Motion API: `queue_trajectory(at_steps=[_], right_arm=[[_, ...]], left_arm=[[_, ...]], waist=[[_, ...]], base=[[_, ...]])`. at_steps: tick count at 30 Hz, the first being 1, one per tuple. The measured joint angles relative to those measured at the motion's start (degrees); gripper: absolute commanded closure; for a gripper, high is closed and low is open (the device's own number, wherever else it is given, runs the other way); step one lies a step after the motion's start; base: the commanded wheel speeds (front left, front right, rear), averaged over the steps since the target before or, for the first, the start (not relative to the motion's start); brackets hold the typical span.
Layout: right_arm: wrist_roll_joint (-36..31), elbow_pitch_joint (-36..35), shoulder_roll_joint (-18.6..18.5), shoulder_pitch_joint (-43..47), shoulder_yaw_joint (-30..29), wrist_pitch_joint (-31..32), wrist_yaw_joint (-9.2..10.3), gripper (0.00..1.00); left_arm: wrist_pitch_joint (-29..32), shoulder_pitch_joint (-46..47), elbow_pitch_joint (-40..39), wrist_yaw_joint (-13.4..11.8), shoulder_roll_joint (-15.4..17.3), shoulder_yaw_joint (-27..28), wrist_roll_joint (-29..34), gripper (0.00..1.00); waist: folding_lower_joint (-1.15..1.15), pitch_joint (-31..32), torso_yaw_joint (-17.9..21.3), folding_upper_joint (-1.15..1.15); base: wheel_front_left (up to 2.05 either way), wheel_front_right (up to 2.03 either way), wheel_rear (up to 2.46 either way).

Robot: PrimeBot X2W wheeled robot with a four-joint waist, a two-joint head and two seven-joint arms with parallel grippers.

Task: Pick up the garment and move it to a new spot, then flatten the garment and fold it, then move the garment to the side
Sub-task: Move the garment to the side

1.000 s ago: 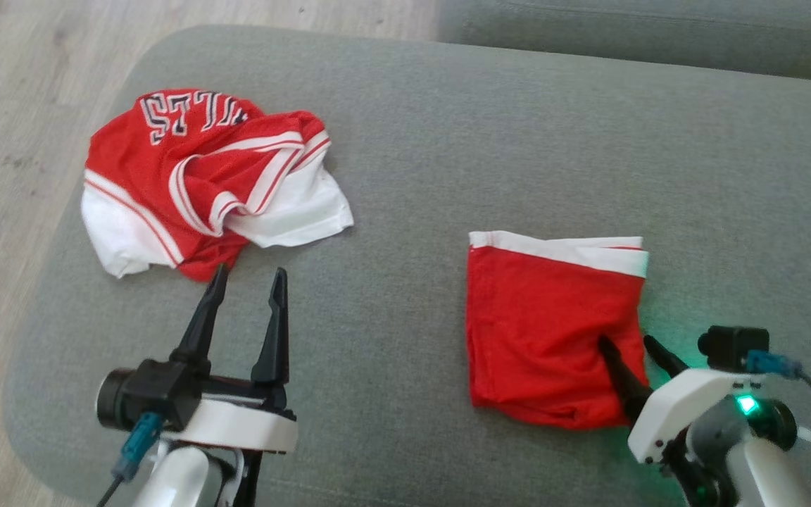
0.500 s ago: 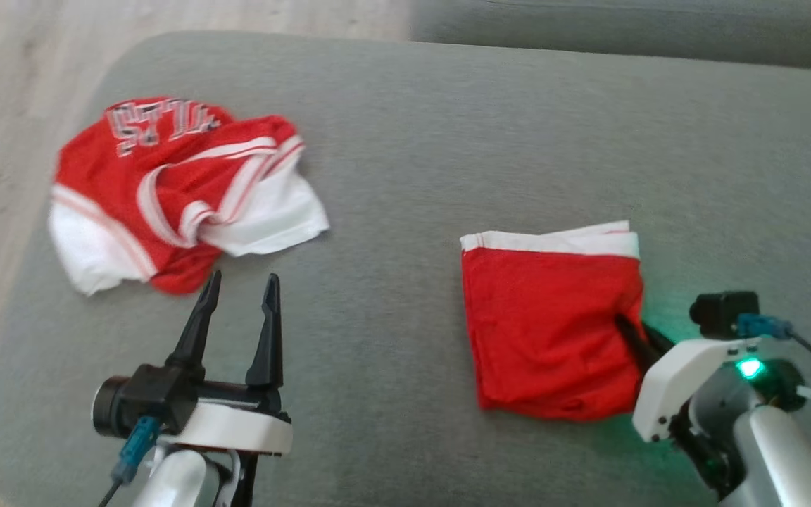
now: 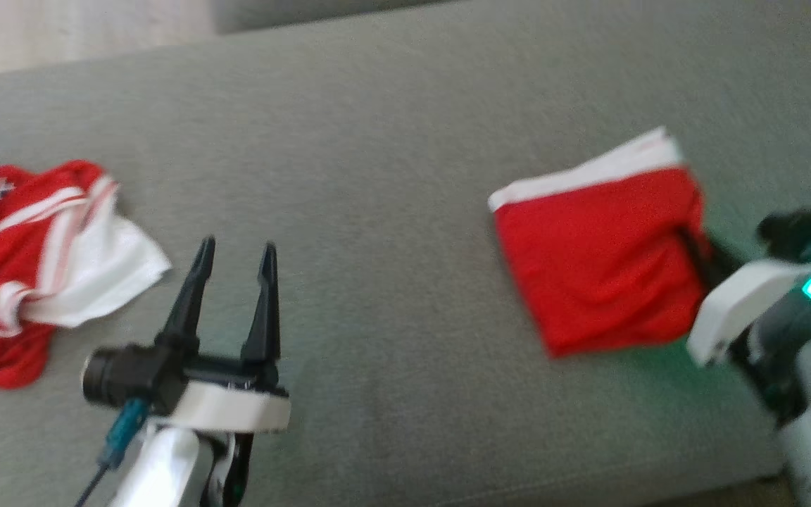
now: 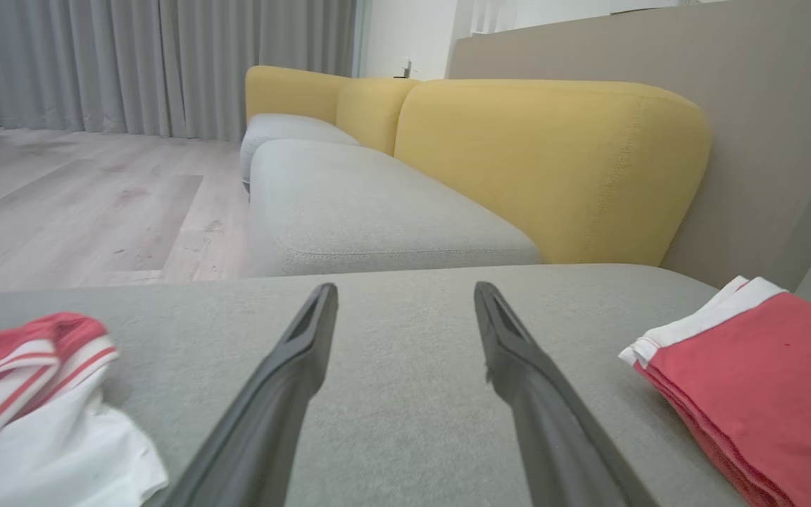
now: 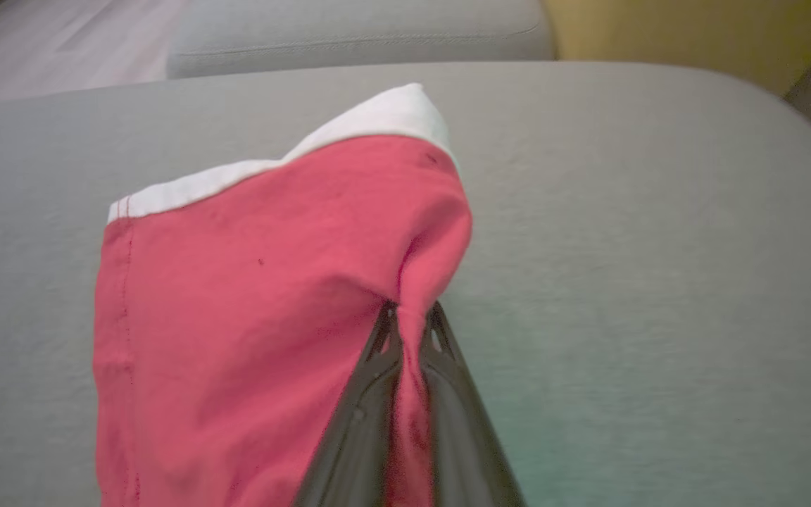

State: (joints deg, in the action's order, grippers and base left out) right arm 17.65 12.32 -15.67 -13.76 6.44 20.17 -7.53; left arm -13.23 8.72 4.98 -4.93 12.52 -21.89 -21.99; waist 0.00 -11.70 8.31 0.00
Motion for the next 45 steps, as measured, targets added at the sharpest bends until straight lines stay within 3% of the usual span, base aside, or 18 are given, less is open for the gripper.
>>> queue_trajectory(at_steps=[5,11,17,19,20,26,31,36,45], right_arm=[[0.16,4.45,-4.47,-6.51,-5.67,-1.37,0.00,1.00],[-2.87,10.81,-10.98,-10.78,-16.05,-3.13,0.00,1.00],[-9.99,13.29,-12.16,-14.57,-25.25,-4.22,0.00,1.00],[-12.85,14.15,-12.13,-15.57,-28.21,-5.16,0.00,0.20],[-14.33,14.21,-12.06,-15.83,-29.62,-6.23,0.00,0.00],[-20.39,15.36,-8.42,-16.25,-38.51,-8.14,0.00,0.00],[-20.03,13.79,-4.58,-13.56,-40.00,-11.41,0.00,0.00],[-16.85,8.10,0.01,-6.77,-35.83,-14.75,0.00,0.00],[-12.82,-8.99,10.20,5.26,-20.78,-15.75,0.00,0.00]], left_arm=[[1.09,4.76,-1.20,1.46,0.41,-0.76,0.90,0.00],[1.57,9.91,-1.51,3.18,0.27,-3.11,1.99,0.00],[1.25,14.66,-1.13,4.99,-0.81,-4.79,2.91,0.00],[0.98,15.83,-0.46,5.46,-1.14,-5.57,2.96,0.00],[0.97,16.28,-0.01,5.53,-1.38,-5.89,3.04,0.00],[-0.08,17.16,2.81,6.47,-2.67,-6.27,3.31,0.00],[-0.67,16.50,5.00,6.35,-2.68,-6.13,3.30,0.00],[-1.01,13.56,6.13,5.16,-2.36,-5.54,2.77,0.00],[-1.03,5.72,7.42,1.37,-0.41,-1.35,0.23,0.00]], waist=[[0.01,-4.59,2.16,0.00],[0.01,-10.33,1.03,0.00],[0.01,-15.27,-1.88,0.00],[0.01,-16.63,-2.90,0.00],[0.02,-17.18,-3.49,0.00],[0.02,-18.08,-6.10,0.00],[-0.01,-14.93,-6.41,0.00],[-0.01,-11.24,-6.34,0.00],[-0.02,-2.58,-6.32,0.00]], base=[[0.00,0.00,0.00],[0.00,0.00,0.00],[0.00,0.00,0.00],[0.00,0.00,0.00],[0.00,0.00,0.00],[0.00,0.00,0.00],[0.00,0.00,0.00],[0.00,0.00,0.00],[0.00,0.00,0.00]])
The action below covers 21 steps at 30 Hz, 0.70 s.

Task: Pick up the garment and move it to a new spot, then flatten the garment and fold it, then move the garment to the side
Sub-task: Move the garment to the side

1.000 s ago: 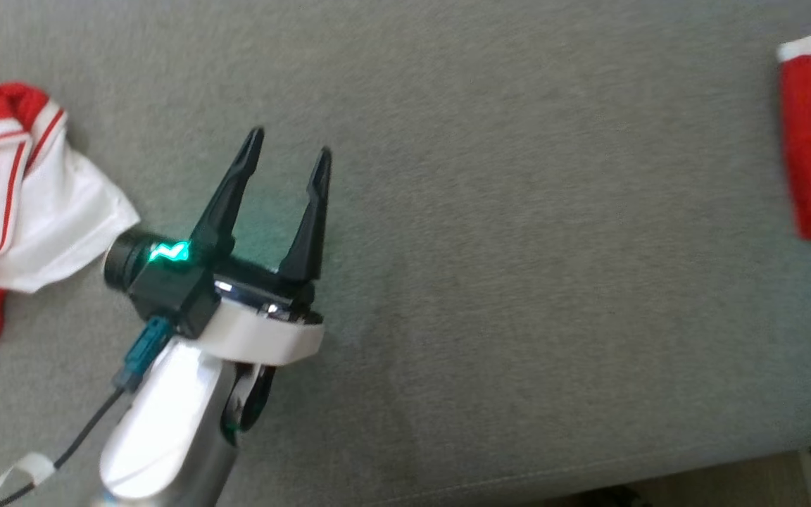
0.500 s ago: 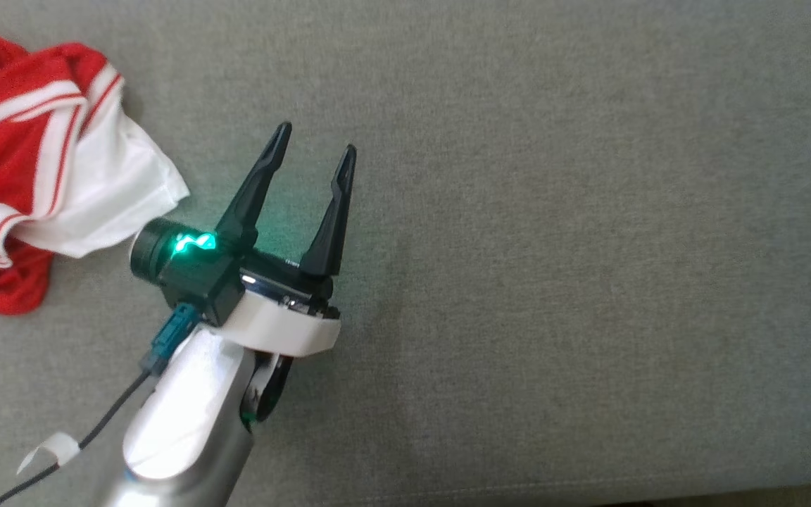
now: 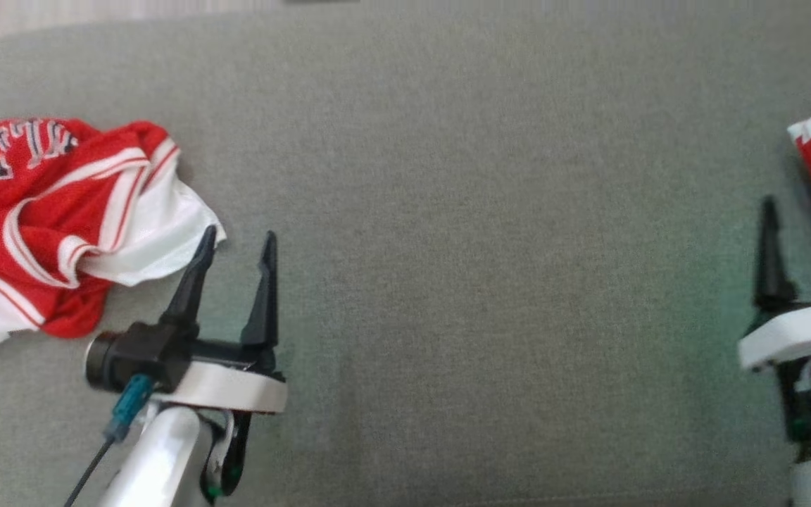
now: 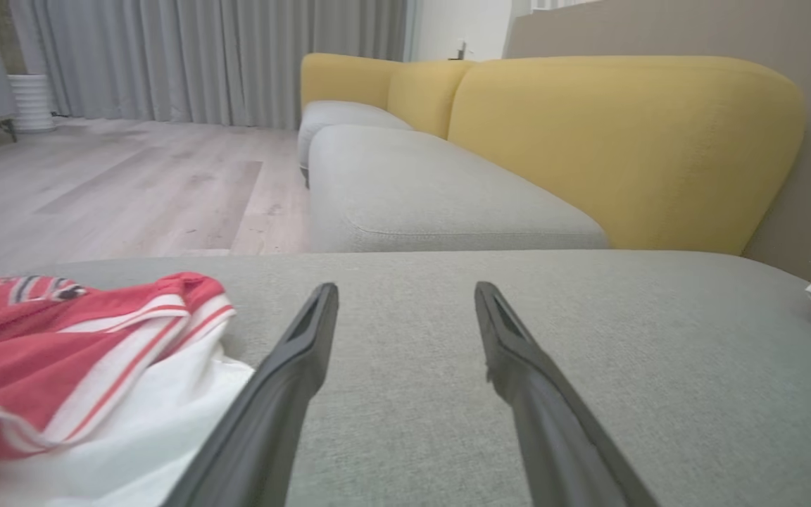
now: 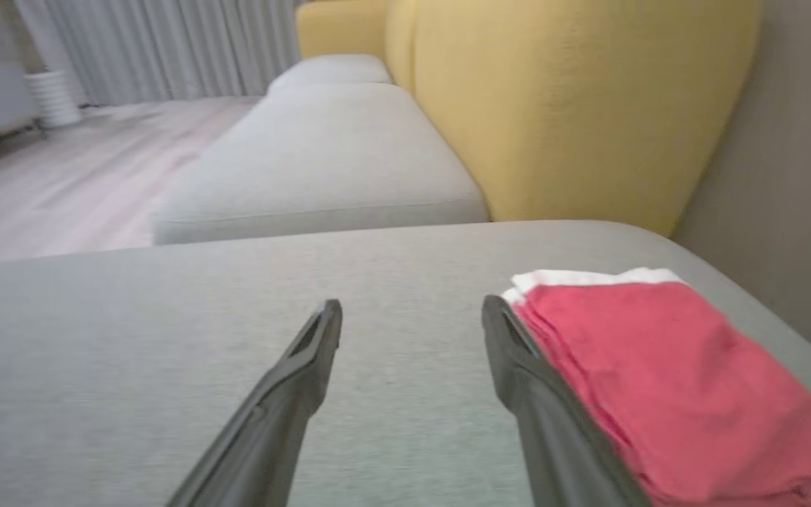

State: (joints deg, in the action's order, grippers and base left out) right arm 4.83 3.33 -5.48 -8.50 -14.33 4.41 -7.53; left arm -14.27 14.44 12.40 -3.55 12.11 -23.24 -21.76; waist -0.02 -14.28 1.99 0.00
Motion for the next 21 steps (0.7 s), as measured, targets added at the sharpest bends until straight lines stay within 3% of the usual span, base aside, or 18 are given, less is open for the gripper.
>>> queue_trajectory(at_steps=[8,21], right_arm=[[2.78,-7.13,2.44,5.59,9.77,0.12,0.00,0.00],[7.65,-12.16,2.91,16.88,10.85,0.97,0.00,0.00]], left_arm=[[0.48,-4.36,0.07,-2.65,1.97,3.22,-1.54,0.00],[4.56,-12.58,-2.82,-5.06,4.49,4.37,-3.04,0.00]], waist=[[0.01,5.57,-2.61,0.00],[0.01,12.46,-4.44,0.00]], base=[[0.00,0.00,0.00],[0.00,0.00,0.00]])
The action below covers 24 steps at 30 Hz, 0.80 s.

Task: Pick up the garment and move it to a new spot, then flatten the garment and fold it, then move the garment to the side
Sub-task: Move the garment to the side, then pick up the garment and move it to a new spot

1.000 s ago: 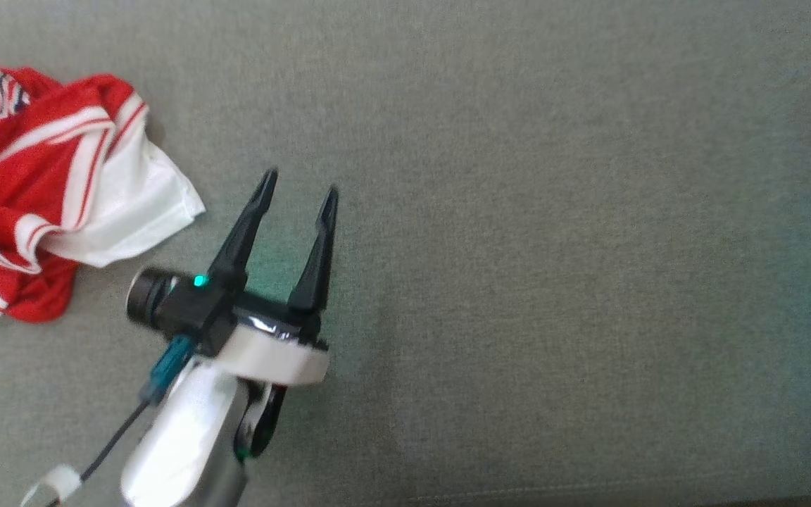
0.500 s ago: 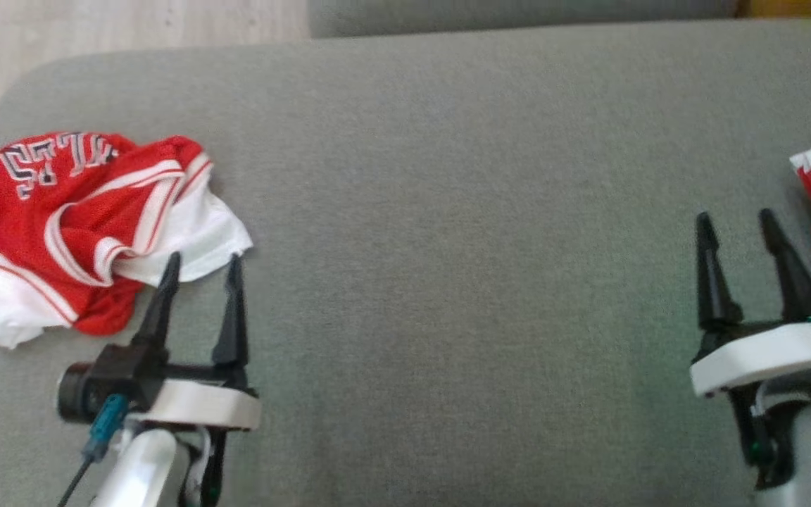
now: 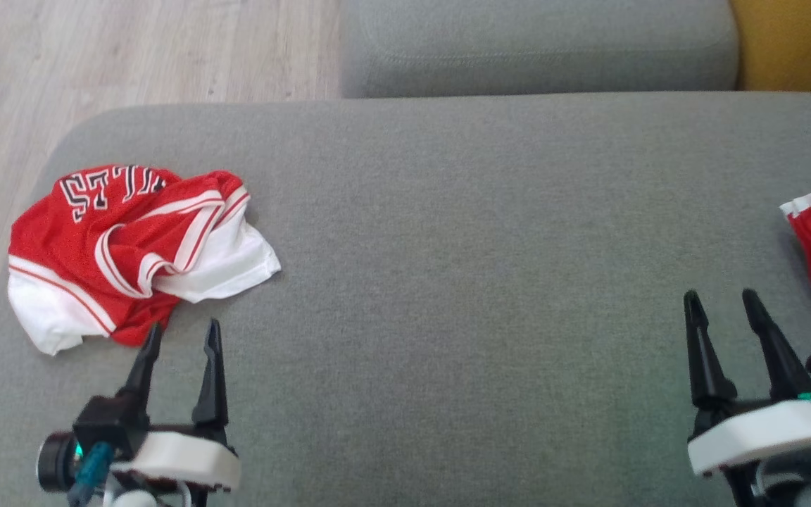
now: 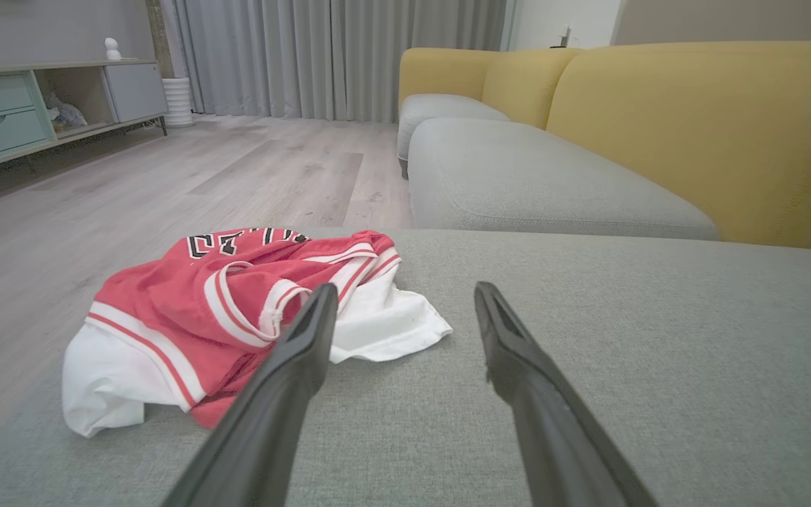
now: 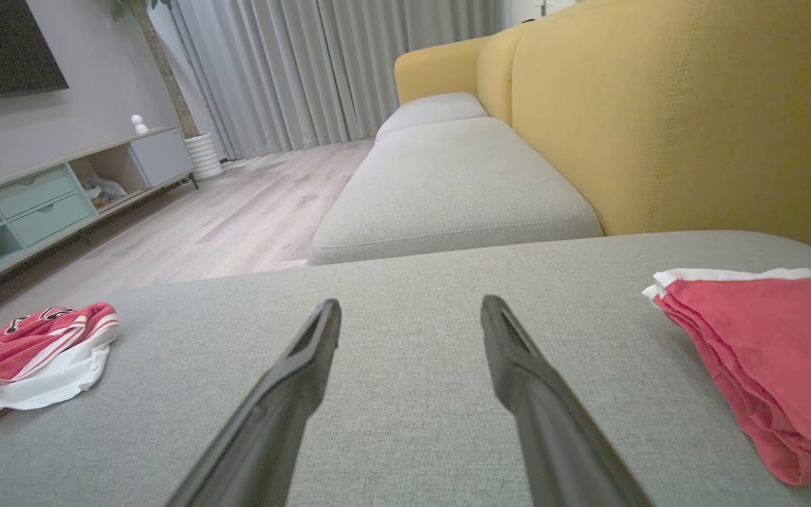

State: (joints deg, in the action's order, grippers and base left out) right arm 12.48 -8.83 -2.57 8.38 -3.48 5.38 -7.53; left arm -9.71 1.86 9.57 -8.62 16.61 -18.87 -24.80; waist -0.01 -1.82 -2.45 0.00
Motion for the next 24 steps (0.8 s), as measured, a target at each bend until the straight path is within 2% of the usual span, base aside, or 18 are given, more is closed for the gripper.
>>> queue_trajectory(at_steps=[9,24], right_arm=[[0.22,-1.62,0.04,3.46,0.10,1.79,0.00,0.00],[0.23,-2.21,0.08,4.04,0.08,2.72,0.00,0.00]], left_arm=[[1.62,-3.53,-1.02,-0.05,0.09,-1.45,-0.96,0.00],[1.65,-3.51,-1.24,-0.22,0.08,-1.86,-1.45,0.00]], waist=[[0.00,2.58,0.89,0.00],[0.01,2.85,0.57,0.00]], base=[[0.00,0.00,0.00],[0.00,0.00,0.00]])
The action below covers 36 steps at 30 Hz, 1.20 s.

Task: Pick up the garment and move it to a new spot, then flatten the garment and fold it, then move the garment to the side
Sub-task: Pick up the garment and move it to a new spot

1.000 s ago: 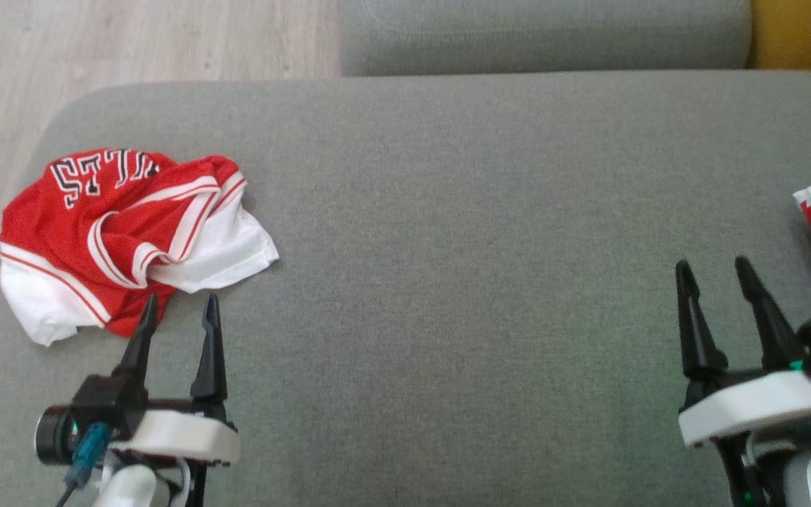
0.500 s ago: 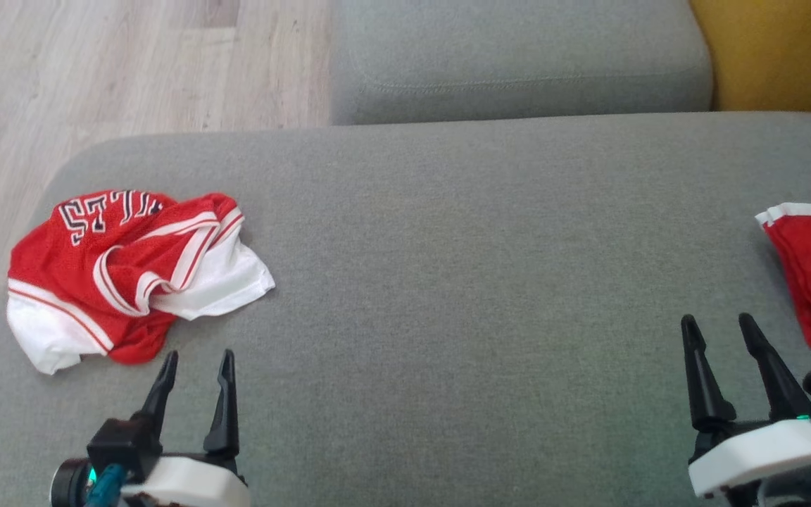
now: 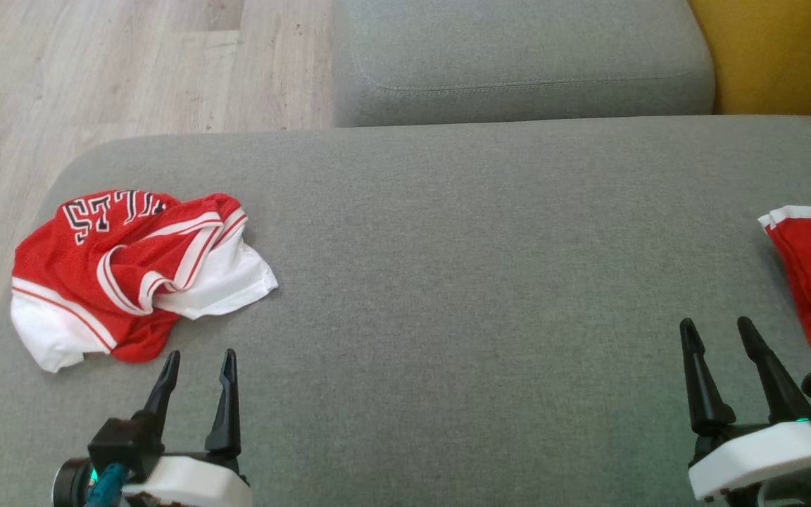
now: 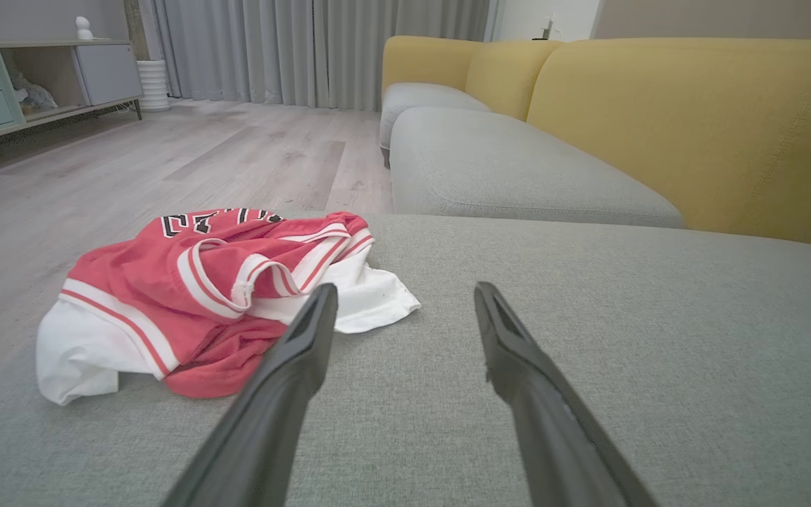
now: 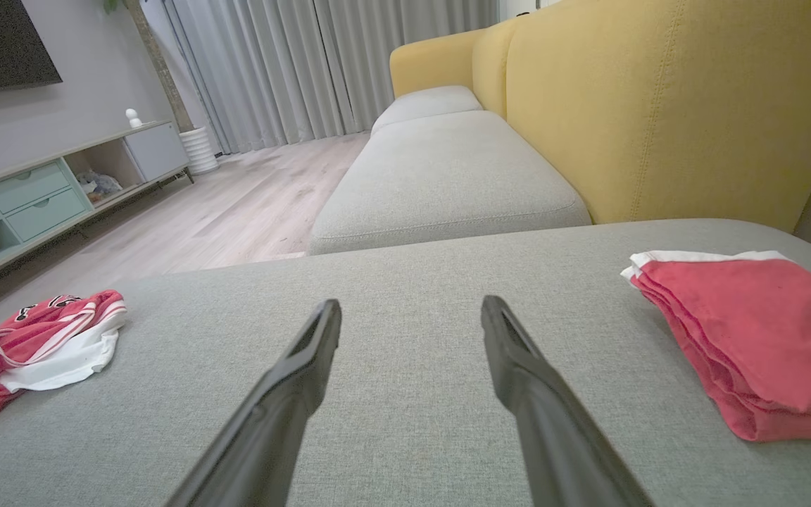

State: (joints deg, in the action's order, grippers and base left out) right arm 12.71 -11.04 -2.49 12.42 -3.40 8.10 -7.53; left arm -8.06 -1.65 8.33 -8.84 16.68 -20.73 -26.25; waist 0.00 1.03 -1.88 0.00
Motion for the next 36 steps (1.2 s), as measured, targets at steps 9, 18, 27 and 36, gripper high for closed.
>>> queue_trajectory(at_steps=[9,18,27,36], right_arm=[[-0.21,-2.04,0.00,-0.02,-0.01,0.64,0.00,0.00],[-2.21,-5.67,0.02,-3.21,1.60,1.87,0.00,0.00],[-5.17,-9.01,0.01,-7.29,2.59,5.47,0.00,0.00],[-8.62,-14.11,-0.26,-12.80,2.75,10.15,0.00,0.00]], left_arm=[[-1.21,1.00,-0.07,0.12,-0.38,0.02,-0.77,0.00],[-5.35,6.33,0.86,0.30,-0.98,2.44,-0.90,0.00],[-6.39,10.70,4.44,2.88,-3.66,7.09,-0.90,0.00],[-4.90,26.20,18.68,10.28,-5.21,8.25,-4.12,0.00]], waist=[[0.00,-0.90,-2.76,0.00],[0.01,-5.00,-9.42,0.00],[0.01,-10.63,-16.87,0.00],[0.02,-20.12,-19.25,0.00]], base=[[0.00,0.00,0.00],[0.00,0.00,0.00],[0.00,0.00,0.00],[0.00,0.00,0.00]])
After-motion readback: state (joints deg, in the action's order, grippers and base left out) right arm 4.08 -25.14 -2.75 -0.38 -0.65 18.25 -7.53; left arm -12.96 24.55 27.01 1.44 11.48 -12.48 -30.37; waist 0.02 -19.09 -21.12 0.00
